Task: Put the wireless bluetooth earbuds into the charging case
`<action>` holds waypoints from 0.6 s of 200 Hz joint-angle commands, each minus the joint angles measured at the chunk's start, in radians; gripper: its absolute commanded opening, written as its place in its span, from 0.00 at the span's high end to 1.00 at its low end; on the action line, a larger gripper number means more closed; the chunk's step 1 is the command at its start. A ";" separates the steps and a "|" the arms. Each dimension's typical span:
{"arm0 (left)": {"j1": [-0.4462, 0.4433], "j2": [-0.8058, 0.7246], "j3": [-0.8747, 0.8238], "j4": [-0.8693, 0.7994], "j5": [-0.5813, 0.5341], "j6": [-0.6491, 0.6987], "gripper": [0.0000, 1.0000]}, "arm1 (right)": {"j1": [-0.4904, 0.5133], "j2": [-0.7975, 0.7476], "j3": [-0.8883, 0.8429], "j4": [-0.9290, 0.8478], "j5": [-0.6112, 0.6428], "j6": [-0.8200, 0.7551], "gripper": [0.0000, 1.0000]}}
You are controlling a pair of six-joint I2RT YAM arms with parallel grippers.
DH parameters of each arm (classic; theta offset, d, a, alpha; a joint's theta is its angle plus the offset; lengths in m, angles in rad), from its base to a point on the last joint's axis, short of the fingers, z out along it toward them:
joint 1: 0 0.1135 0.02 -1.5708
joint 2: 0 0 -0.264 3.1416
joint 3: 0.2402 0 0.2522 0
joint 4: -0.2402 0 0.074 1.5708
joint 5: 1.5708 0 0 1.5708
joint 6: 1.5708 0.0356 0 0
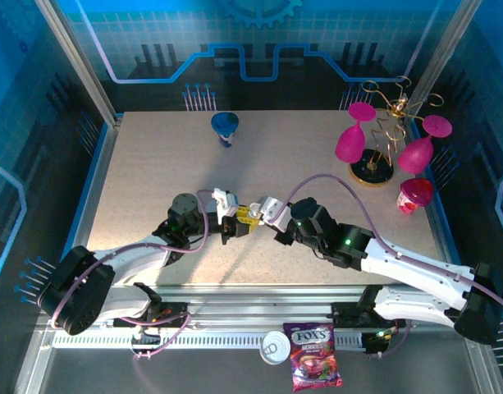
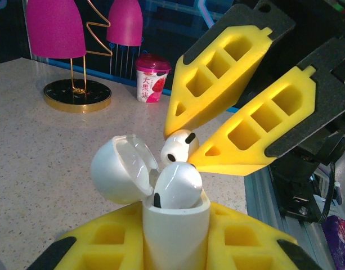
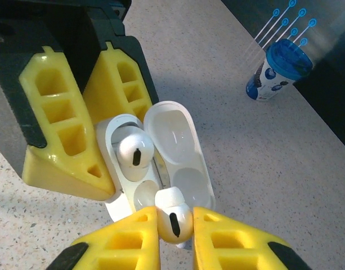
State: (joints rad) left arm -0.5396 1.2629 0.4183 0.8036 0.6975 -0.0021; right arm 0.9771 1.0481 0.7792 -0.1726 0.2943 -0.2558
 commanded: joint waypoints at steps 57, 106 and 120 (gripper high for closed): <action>0.006 -0.017 0.031 0.012 0.011 -0.019 1.00 | 0.009 -0.073 -0.021 0.011 -0.022 -0.013 0.58; 0.006 -0.005 0.020 0.052 0.026 0.025 1.00 | -0.120 -0.200 -0.065 0.114 -0.202 0.271 0.39; 0.006 0.003 0.014 0.079 0.041 0.034 1.00 | -0.177 -0.197 -0.050 0.094 -0.251 0.394 0.36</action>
State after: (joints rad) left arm -0.5388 1.2629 0.4187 0.8059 0.7017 0.0025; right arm 0.8780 0.8631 0.7292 -0.1238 0.1600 -0.1062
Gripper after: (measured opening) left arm 0.221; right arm 0.624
